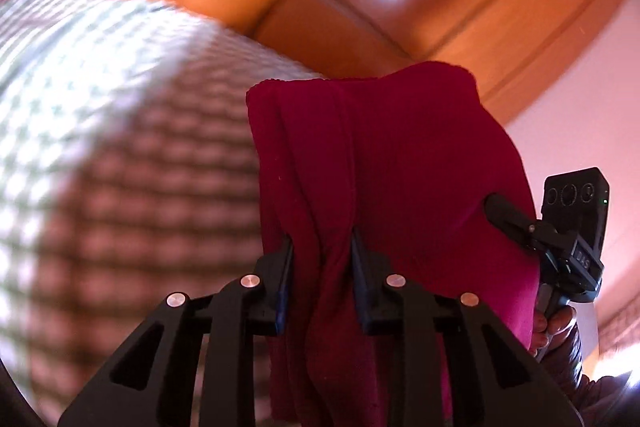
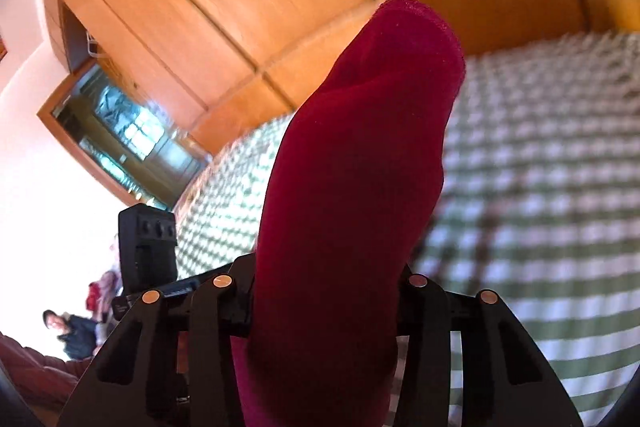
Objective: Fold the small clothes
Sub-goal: 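Lay the folded sweater flat and open both tools to release it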
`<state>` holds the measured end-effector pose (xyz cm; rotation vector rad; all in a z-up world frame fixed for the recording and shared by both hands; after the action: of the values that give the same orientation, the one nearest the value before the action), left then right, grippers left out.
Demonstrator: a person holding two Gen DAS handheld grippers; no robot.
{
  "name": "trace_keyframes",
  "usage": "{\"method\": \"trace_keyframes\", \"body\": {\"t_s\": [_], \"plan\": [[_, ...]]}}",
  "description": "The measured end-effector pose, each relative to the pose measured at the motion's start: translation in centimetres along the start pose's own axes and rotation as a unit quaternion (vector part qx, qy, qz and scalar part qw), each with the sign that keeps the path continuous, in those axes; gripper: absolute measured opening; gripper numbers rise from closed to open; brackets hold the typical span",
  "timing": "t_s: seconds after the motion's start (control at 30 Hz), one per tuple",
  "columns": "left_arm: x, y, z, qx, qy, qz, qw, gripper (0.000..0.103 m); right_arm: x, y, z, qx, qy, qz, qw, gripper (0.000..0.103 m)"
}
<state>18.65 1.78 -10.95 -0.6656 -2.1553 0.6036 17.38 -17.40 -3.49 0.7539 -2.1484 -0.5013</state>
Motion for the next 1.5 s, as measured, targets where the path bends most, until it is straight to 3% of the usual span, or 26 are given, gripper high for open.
{"method": "trace_keyframes", "body": {"t_s": [0.17,0.3,0.37,0.43,0.47,0.5,0.53,0.6,0.77,0.9,0.97,1.0,1.03,1.07,1.13,1.2,1.23,1.3,1.43,1.5], "plan": [[-7.3,-9.5,-4.3,-0.093,0.024,0.035,0.9948,0.023,8.0,-5.3,-4.8,-0.014,-0.085,0.057,0.995,0.043],[-14.9,-14.4,-4.2,-0.151,0.070,0.023,0.9858,0.022,11.9,-11.8,-6.2,-0.050,-0.112,0.112,0.986,0.043],[-19.8,-15.1,-2.3,-0.178,0.120,-0.013,0.9765,0.020,13.0,-16.6,-5.3,-0.081,-0.103,0.151,0.980,0.045],[-23.8,-14.8,0.2,-0.229,0.147,-0.072,0.9596,0.021,12.3,-20.6,-3.6,-0.105,-0.075,0.202,0.971,0.047],[-24.1,-15.2,0.4,-0.244,0.126,-0.079,0.9582,0.022,11.3,-23.4,-1.7,-0.128,-0.041,0.230,0.964,0.053],[-24.1,-15.5,0.4,-0.251,0.119,-0.082,0.9572,0.022,10.5,-24.4,-0.7,-0.141,-0.031,0.242,0.959,0.064],[-23.9,-15.9,0.4,-0.251,0.118,-0.087,0.9568,0.022,10.4,-25.4,0.3,-0.152,-0.039,0.247,0.956,0.067],[-23.5,-16.1,0.2,-0.259,0.116,-0.092,0.9544,0.024,11.4,-25.3,0.4,-0.163,-0.063,0.242,0.954,0.077],[-21.0,-16.4,-0.8,-0.272,0.080,-0.119,0.9514,0.025,14.7,-22.8,-1.3,-0.110,-0.094,0.321,0.936,0.078],[-21.2,-15.1,0.0,-0.270,0.066,-0.155,0.9480,0.026,16.0,-18.3,-2.1,-0.053,-0.121,0.336,0.932,0.064],[-21.6,-14.5,0.0,-0.274,0.056,-0.171,0.9447,0.030,14.4,-16.9,-1.5,-0.027,-0.102,0.339,0.935,0.058],[-21.6,-14.3,0.0,-0.274,0.052,-0.177,0.9439,0.032,12.8,-17.1,-0.5,-0.018,-0.069,0.350,0.934,0.057],[-21.6,-14.2,0.0,-0.268,0.053,-0.175,0.9457,0.034,11.5,-17.7,0.9,-0.008,-0.035,0.371,0.928,0.057],[-21.5,-14.2,-0.2,-0.261,0.056,-0.174,0.9477,0.035,10.0,-18.7,2.5,0.016,-0.014,0.410,0.912,0.058],[-20.4,-14.3,-0.7,-0.235,0.059,-0.168,0.9555,0.037,9.6,-18.9,2.9,0.026,-0.041,0.433,0.900,0.058],[-19.3,-14.2,-1.0,-0.218,0.049,-0.168,0.9600,0.047,10.4,-18.6,2.4,-0.005,-0.050,0.433,0.900,0.060],[-18.4,-14.2,-1.2,-0.210,0.041,-0.173,0.9615,0.048,10.8,-18.5,2.2,-0.014,-0.055,0.432,0.900,0.060],[-17.1,-14.2,-1.2,-0.197,0.030,-0.167,0.9656,0.048,11.3,-17.7,1.9,-0.021,-0.060,0.429,0.901,0.074],[-14.3,-14.2,-1.0,-0.182,0.007,-0.159,0.9704,0.055,12.1,-14.7,2.2,-0.021,-0.081,0.429,0.900,0.079],[-13.3,-14.4,-0.7,-0.183,-0.002,-0.158,0.9703,0.059,12.6,-13.9,2.6,-0.035,-0.096,0.432,0.896,0.086]]}}
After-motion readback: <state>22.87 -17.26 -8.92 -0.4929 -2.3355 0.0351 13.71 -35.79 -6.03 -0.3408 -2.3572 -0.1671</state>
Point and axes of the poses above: each gripper's, at about its wrist camera, not at the fingertips, and x roughly against the way its jaws point, y to its left, z to its underside, the point moved 7 cm from there along -x, roughly the way its jaws point, and after that the axes turned 2 degrees about -y, right-handed, at the moved point
